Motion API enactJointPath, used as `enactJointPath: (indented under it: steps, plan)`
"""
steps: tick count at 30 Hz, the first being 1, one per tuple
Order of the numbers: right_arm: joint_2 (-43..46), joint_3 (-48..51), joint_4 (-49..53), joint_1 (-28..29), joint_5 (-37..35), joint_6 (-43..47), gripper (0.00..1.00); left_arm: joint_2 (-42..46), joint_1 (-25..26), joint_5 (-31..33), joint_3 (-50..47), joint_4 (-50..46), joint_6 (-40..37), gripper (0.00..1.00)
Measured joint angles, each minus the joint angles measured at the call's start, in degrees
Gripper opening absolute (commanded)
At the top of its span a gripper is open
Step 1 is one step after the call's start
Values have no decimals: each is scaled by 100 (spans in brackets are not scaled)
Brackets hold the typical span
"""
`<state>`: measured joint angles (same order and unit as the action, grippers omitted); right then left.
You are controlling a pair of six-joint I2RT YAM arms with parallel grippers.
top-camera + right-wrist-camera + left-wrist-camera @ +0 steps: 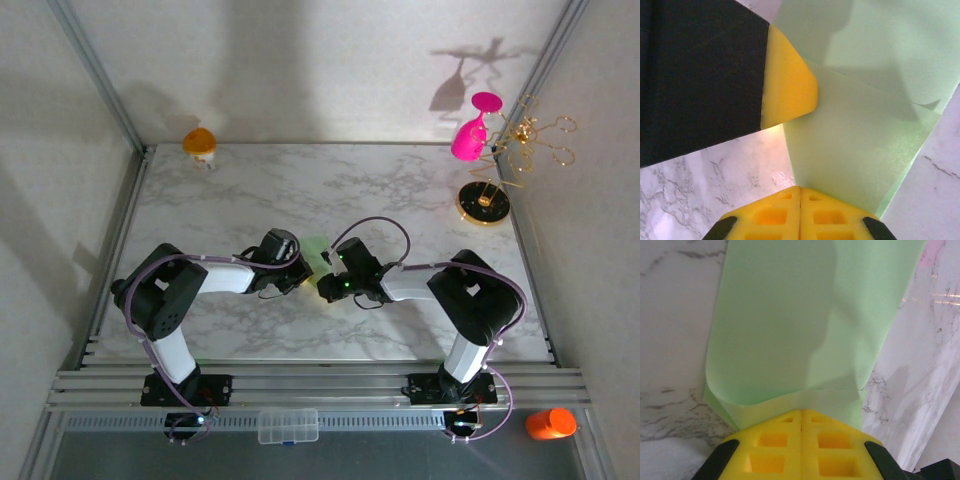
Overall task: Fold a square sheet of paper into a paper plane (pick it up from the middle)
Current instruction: Third fold the triangle at the center of the table.
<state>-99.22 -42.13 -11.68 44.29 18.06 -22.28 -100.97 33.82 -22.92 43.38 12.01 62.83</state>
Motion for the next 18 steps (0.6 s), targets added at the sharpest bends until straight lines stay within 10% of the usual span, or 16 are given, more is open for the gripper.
enactJointPath:
  steps: [18]
  plan:
    - [87,-557,505,-2,275,-133,10,0,0,0,0,0,-2,5]
